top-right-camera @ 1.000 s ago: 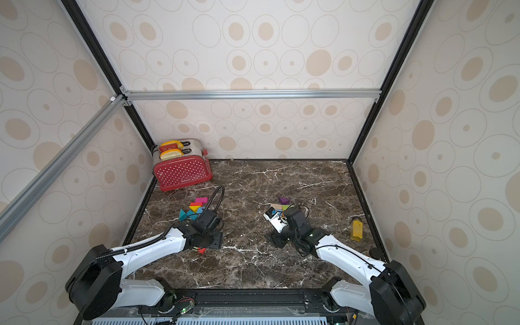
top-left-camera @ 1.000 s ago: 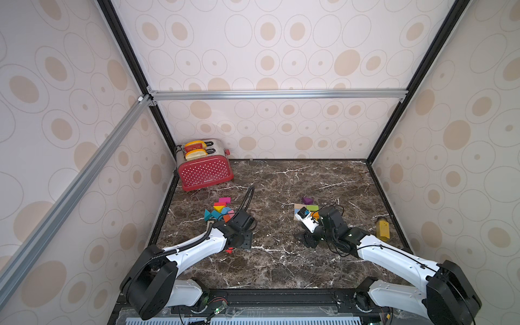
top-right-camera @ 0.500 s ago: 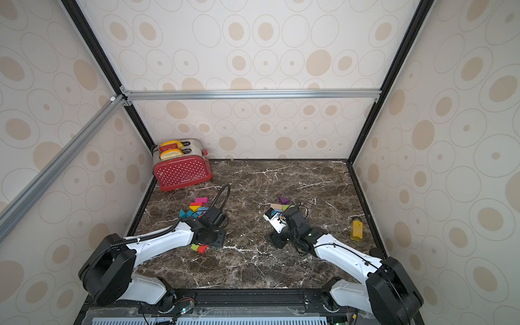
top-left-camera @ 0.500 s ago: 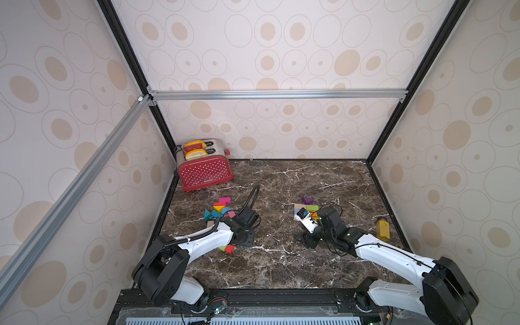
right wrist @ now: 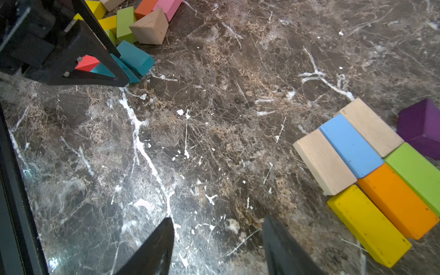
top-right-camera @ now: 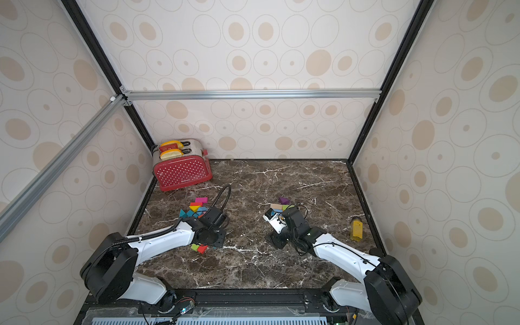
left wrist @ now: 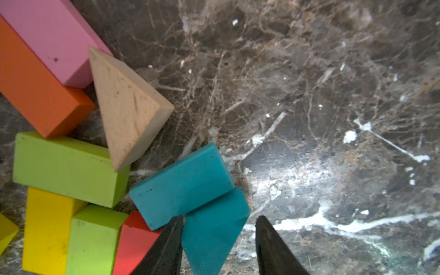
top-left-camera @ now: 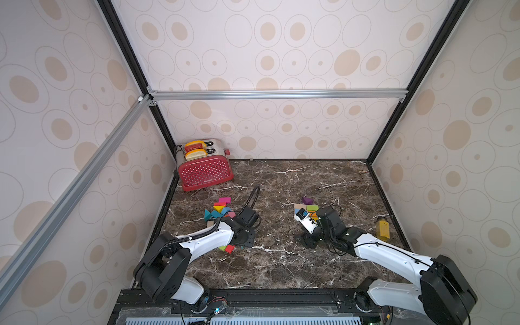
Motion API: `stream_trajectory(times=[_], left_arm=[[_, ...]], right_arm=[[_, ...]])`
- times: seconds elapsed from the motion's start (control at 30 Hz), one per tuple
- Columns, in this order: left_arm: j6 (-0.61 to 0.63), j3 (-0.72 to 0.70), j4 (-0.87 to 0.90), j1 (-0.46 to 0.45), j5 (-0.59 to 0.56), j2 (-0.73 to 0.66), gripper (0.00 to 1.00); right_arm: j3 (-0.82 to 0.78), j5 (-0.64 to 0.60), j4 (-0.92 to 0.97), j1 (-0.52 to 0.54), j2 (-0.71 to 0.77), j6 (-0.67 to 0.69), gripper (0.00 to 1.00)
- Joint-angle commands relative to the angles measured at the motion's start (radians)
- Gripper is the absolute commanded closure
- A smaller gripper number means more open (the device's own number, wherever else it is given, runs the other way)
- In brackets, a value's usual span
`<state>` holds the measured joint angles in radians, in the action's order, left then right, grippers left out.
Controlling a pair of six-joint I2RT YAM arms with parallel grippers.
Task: Assemble a piece of candy with building blocks
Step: Move to the center of the board.
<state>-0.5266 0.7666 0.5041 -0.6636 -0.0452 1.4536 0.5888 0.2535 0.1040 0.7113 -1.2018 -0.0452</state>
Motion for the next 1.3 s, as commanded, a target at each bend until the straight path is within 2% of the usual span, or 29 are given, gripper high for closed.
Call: stream_trajectory(times=[0.0,0.3,0.57,1.27], left_arm=[[-0.010,-0.004,0.001,-0.004,0.007,-0.022,0.51],[-0.030,-0.016,0.021,-0.009,-0.001,-0.036,0.54],[-0.024,-0.010,0.011,-0.012,0.005,-0.006,0.62],[-0.023,0.026,0.034,-0.027,-0.019,-0.005,0.73]], right_arm=[[-0.012,0.005,-0.009,0.003,-0.008,0.005,0.37],[-0.014,0.004,-0.010,0.002,-0.007,0.001,0.37],[-0.014,0.009,-0.011,0.004,-0.013,0.001,0.36],[-0.012,-0.001,-0.012,0.005,-0.020,-0.007,0.36]])
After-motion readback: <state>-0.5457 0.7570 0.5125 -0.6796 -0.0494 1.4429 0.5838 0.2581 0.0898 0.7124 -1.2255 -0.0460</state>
